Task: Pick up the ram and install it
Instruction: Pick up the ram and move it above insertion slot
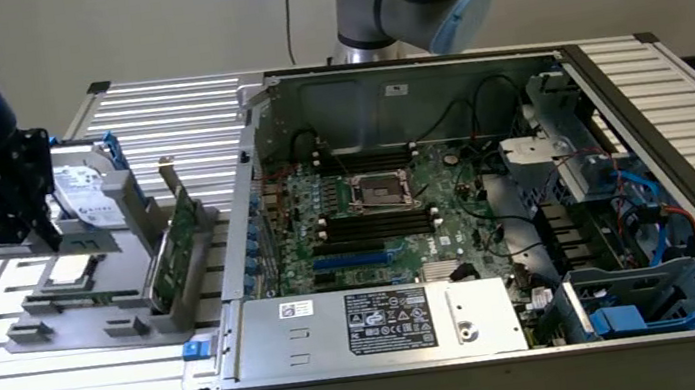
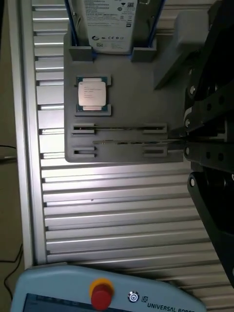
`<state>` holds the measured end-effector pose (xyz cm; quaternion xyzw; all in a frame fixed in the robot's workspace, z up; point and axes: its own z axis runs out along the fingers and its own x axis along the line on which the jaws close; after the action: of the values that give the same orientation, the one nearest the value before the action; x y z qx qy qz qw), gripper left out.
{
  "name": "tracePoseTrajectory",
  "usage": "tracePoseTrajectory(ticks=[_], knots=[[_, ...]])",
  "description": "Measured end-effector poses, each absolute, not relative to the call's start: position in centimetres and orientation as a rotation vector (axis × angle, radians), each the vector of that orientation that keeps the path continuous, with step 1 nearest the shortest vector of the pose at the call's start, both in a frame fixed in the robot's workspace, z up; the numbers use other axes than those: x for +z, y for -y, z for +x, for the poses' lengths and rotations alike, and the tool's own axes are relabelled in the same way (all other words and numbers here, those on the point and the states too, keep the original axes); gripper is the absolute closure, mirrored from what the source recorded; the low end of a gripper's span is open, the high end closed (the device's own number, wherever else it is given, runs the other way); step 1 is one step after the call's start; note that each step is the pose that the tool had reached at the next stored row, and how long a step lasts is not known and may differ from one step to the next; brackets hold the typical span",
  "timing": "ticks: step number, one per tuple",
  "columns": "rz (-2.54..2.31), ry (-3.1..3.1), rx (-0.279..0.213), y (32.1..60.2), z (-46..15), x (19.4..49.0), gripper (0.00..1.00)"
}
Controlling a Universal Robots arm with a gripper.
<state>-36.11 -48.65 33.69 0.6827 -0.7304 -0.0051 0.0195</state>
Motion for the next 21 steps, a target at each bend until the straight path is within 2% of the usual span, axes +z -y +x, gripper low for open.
tracePoseTrajectory(ticks=[21], knots=[[2.116,2.264,-0.021,47.0,-30.8,39.2,0.86]])
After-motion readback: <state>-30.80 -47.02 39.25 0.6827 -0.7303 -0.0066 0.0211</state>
